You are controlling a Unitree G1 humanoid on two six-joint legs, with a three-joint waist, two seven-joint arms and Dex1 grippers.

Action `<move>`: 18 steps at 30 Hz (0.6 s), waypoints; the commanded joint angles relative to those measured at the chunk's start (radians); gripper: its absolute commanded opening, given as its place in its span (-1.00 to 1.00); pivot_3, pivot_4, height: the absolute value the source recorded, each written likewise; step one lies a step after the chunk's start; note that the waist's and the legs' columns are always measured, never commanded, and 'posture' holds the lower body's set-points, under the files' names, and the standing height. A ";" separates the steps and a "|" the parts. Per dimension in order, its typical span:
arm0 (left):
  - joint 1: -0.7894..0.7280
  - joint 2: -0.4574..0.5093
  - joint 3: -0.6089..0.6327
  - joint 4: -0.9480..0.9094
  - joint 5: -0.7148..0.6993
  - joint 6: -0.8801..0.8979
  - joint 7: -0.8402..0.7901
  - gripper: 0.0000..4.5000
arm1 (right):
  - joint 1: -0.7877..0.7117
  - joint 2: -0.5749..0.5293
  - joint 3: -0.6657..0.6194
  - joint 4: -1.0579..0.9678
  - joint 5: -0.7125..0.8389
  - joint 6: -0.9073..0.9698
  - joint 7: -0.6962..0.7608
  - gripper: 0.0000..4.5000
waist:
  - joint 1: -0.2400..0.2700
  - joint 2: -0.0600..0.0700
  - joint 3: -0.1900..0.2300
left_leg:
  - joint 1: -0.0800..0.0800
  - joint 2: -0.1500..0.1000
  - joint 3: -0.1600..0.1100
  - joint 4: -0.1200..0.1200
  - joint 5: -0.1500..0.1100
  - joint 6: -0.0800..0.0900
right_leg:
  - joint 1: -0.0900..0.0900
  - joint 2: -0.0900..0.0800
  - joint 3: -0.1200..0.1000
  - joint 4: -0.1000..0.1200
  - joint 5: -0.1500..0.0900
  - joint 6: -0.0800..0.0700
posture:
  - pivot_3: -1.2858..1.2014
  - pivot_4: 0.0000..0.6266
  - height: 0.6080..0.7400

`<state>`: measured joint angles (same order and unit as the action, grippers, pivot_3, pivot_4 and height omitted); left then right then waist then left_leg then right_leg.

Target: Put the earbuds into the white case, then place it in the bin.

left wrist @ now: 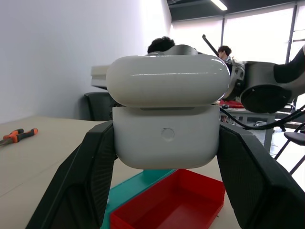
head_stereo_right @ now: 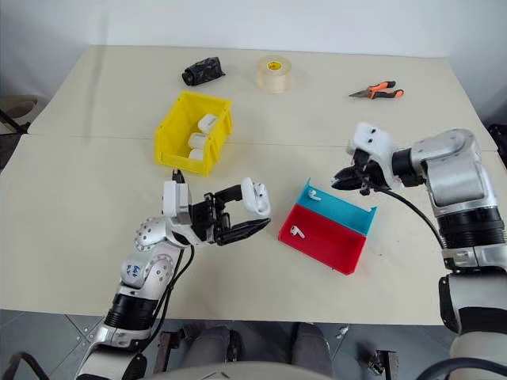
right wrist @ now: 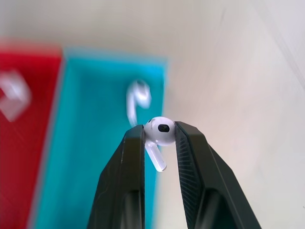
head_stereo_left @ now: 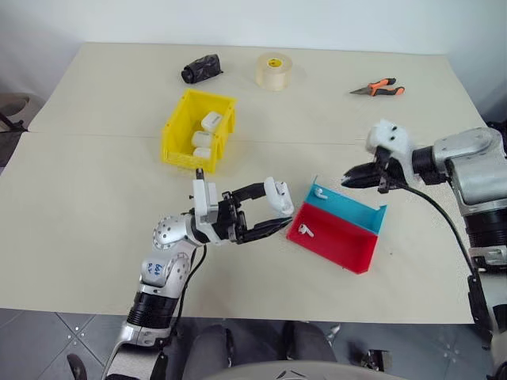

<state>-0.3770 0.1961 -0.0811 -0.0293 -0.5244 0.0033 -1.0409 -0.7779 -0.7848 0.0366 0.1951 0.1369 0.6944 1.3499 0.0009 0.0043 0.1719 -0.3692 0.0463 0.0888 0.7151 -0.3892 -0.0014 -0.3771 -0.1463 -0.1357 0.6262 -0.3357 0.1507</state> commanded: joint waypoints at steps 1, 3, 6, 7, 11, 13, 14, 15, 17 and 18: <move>-0.029 -0.006 0.015 0.015 -0.031 0.009 -0.012 0.24 | 0.048 0.049 -0.144 -0.133 0.175 0.204 -0.073 -0.76 | -0.001 0.000 0.000 | 0.000 0.000 0.000 0.000 0.000 0.000 | 0.000 0.000 0.000 0.000 0.000 0.000 | 0.03 -0.52 1.00; -0.058 -0.010 0.016 0.046 -0.033 0.017 -0.026 0.24 | 0.079 0.131 -0.260 -0.204 0.301 0.324 -0.146 -0.76 | -0.001 0.000 0.000 | 0.000 0.000 0.000 0.000 0.000 0.000 | 0.000 0.000 0.000 0.000 0.000 0.000 | 0.03 -0.52 1.00; -0.086 -0.011 0.014 0.076 -0.038 0.031 -0.053 0.24 | 0.117 0.245 -0.394 -0.314 0.471 0.438 -0.238 -0.76 | -0.001 0.000 0.000 | 0.000 0.000 0.000 0.000 0.000 0.000 | 0.000 0.000 0.000 0.000 0.000 0.000 | 0.03 -0.52 1.00; -0.094 -0.011 0.015 0.084 -0.039 0.034 -0.061 0.24 | 0.126 0.286 -0.438 -0.348 0.529 0.475 -0.274 -0.76 | -0.001 0.000 0.000 | 0.000 0.000 0.000 0.000 0.000 0.000 | 0.000 0.000 0.000 0.000 0.000 0.000 | 0.03 -0.52 1.00; -0.124 -0.008 0.019 0.109 -0.042 0.055 -0.087 0.24 | 0.170 0.418 -0.546 -0.468 0.714 0.598 -0.435 -0.76 | 0.001 0.000 0.000 | 0.000 -0.001 -0.001 0.000 0.000 0.000 | 0.000 0.000 0.000 0.001 0.000 0.000 | 0.03 -0.52 1.00; -0.137 -0.008 0.023 0.120 -0.044 0.062 -0.094 0.24 | 0.196 0.470 -0.572 -0.520 0.801 0.616 -0.502 -0.76 | -0.001 0.000 0.000 | 0.000 -0.001 -0.002 -0.001 0.000 0.000 | 0.000 0.000 0.000 0.001 0.000 0.000 | 0.03 -0.52 1.00; -0.145 -0.010 0.026 0.124 -0.046 0.067 -0.094 0.24 | 0.208 0.504 -0.588 -0.543 0.853 0.618 -0.541 -0.76 | -0.001 0.000 0.000 | 0.000 -0.001 -0.001 0.000 0.000 0.000 | 0.000 0.000 0.000 0.001 0.000 0.000 | 0.03 -0.52 1.00; -0.151 -0.012 0.030 0.127 -0.049 0.071 -0.094 0.24 | 0.219 0.529 -0.599 -0.561 0.901 0.621 -0.581 -0.76 | -0.002 0.000 0.000 | 0.000 -0.001 -0.001 -0.001 0.000 0.000 | 0.000 0.000 0.000 0.001 0.000 0.000 | 0.03 -0.52 1.00; -0.161 -0.017 0.034 0.131 -0.051 0.078 -0.094 0.24 | 0.248 0.569 -0.605 -0.594 0.984 0.609 -0.651 -0.76 | -0.003 0.000 0.000 | 0.000 -0.001 -0.001 -0.001 0.000 0.000 | 0.000 0.000 0.000 0.001 0.000 0.000 | 0.03 -0.52 1.00; -0.164 -0.018 0.035 0.131 -0.052 0.080 -0.096 0.24 | 0.263 0.580 -0.600 -0.605 1.018 0.601 -0.683 -0.76 | -0.003 0.000 0.000 | 0.000 -0.001 -0.001 -0.001 0.000 0.000 | 0.000 0.000 0.000 0.001 0.000 0.000 | 0.03 -0.52 1.00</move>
<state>-0.5319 0.1841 -0.0558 0.1138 -0.5511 0.0848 -1.1284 -0.5230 -0.2111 -0.5449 -0.3614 1.0761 1.3102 0.7121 -0.0018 0.0044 0.1719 -0.3688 0.0454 0.0876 0.7140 -0.3892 -0.0014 -0.3775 -0.1460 -0.1355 0.6275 -0.3357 0.1507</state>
